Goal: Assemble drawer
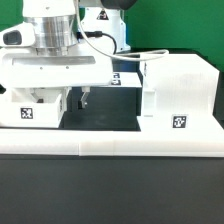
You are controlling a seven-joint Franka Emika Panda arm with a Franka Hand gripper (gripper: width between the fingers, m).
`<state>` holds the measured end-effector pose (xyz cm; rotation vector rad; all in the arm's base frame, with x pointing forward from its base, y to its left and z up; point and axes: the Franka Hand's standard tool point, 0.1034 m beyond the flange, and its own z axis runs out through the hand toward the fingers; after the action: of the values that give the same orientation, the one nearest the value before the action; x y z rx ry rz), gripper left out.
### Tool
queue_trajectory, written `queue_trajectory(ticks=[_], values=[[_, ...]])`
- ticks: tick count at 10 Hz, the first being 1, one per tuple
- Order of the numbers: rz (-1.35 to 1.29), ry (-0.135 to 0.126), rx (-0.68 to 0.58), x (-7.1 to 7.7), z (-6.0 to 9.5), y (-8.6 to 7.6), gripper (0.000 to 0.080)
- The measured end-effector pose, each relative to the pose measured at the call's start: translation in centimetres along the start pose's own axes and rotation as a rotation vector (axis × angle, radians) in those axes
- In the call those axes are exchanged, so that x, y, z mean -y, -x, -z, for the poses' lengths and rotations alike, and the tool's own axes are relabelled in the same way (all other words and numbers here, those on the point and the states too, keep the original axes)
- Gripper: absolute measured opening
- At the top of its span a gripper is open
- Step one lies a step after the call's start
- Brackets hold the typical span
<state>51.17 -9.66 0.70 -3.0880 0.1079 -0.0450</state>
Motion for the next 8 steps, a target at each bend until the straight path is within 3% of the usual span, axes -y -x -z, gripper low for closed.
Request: queue_trajectory(ticks=[4,6,7,8], values=[[-0.001,0.007,-0.014,0.11,-0.1,-0.23,0.0637],[-0.002,0.007,-0.014,0.07,-0.1,-0.22,0.0285],[-0.002,0.007,-0.014,0.07,-0.1,-0.22,0.0151],[-0.002,0.007,-0.014,0.07,-0.1,-0.22,0.0151]])
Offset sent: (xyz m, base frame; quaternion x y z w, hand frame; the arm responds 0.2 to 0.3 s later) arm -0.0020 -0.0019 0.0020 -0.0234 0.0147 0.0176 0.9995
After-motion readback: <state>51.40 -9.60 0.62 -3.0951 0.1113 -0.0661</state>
